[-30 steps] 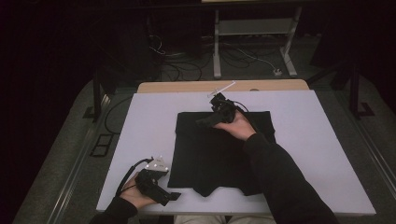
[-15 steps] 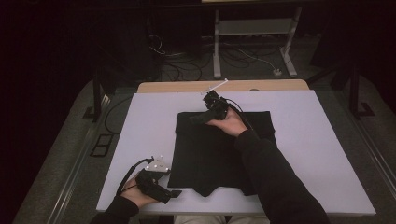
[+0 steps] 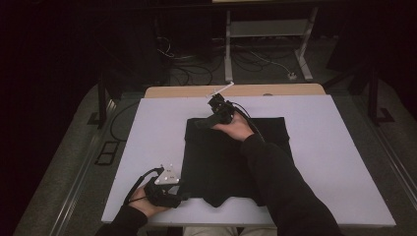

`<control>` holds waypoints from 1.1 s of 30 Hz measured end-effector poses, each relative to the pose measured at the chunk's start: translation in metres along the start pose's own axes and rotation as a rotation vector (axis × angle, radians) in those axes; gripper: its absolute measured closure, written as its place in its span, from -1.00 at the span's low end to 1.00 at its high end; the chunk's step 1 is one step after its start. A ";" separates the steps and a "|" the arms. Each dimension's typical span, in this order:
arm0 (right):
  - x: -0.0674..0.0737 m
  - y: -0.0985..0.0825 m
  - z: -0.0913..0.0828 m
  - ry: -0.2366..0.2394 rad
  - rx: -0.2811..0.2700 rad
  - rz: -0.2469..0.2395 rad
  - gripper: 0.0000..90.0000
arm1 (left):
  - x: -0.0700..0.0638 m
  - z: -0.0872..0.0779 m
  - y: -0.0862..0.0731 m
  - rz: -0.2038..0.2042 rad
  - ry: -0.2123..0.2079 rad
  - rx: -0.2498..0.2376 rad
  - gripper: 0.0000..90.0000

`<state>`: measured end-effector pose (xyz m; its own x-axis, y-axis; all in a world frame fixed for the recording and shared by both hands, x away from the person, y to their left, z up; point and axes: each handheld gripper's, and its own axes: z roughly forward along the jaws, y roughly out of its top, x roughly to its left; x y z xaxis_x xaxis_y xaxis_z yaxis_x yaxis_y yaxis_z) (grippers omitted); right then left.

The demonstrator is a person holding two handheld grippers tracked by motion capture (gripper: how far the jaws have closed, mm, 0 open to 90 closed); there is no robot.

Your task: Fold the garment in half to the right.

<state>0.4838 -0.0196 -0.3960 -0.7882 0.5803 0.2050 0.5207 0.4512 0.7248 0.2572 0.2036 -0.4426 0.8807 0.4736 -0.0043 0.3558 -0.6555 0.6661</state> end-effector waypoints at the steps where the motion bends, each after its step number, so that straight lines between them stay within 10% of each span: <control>1: 0.000 0.000 0.002 0.002 0.001 -0.002 -1.00 | 0.000 0.000 0.000 0.002 -0.003 -0.004 0.08; 33: 0.003 0.021 0.066 -0.011 0.060 -0.021 -1.00 | 0.007 0.002 0.010 -0.010 -0.039 -0.011 0.77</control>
<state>0.5142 0.0360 -0.4236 -0.7957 0.5776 0.1823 0.5227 0.5028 0.6884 0.2676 0.1991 -0.4376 0.8888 0.4565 -0.0398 0.3613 -0.6447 0.6737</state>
